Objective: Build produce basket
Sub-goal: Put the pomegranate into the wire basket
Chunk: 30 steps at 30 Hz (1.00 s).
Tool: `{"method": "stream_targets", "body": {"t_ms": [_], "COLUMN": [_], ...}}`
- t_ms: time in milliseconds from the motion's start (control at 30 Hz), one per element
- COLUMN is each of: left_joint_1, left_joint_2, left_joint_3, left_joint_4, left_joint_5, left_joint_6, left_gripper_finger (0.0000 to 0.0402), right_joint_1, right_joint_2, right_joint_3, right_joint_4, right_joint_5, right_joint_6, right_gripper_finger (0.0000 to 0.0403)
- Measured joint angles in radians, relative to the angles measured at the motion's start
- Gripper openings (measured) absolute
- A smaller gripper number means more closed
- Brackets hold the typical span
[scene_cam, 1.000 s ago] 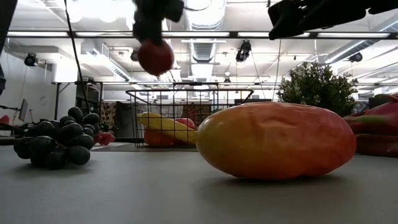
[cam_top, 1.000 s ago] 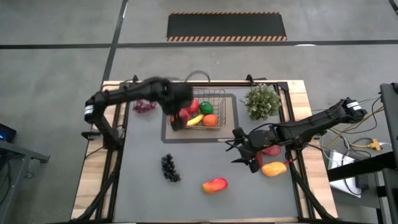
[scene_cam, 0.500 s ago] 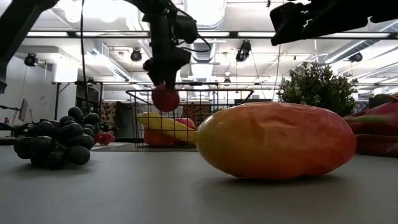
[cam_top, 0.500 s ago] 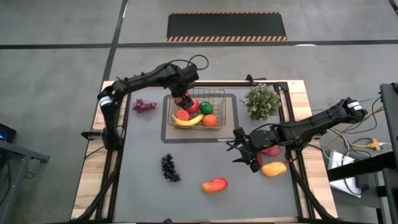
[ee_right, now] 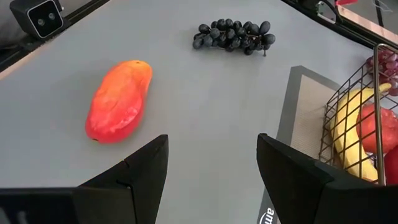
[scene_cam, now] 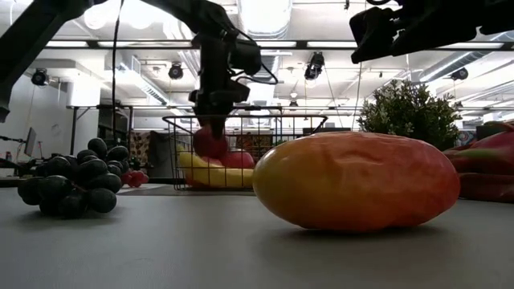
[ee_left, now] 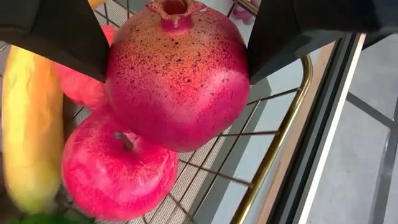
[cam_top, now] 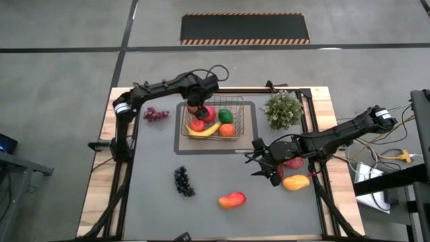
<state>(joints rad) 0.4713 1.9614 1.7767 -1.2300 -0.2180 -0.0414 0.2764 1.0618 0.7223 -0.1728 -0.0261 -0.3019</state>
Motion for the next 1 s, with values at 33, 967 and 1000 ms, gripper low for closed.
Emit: {"method": "stream_targets", "body": {"t_ms": [33, 967, 1000], "left_joint_1": [0.0, -0.003, -0.003], "left_joint_2": [0.0, -0.029, -0.029], "left_joint_3": [-0.004, -0.019, -0.02], "left_joint_4": [0.0, 0.035, 0.042], "left_joint_5": [-0.001, 0.006, 0.007], "left_joint_6": [0.001, -0.013, -0.013], "left_gripper_finger": [0.033, 0.035, 0.035], "right_joint_1": [0.0, -0.003, -0.005], "right_joint_2": [0.0, -0.001, -0.001], "right_joint_3": [0.0, 0.0, 0.0], "right_joint_4": [0.0, 0.051, 0.064], "right_joint_5": [0.0, 0.001, 0.001], "right_joint_6": [0.001, 0.101, 0.101], "right_gripper_finger": [0.0228, 0.0228, 0.0228]}}
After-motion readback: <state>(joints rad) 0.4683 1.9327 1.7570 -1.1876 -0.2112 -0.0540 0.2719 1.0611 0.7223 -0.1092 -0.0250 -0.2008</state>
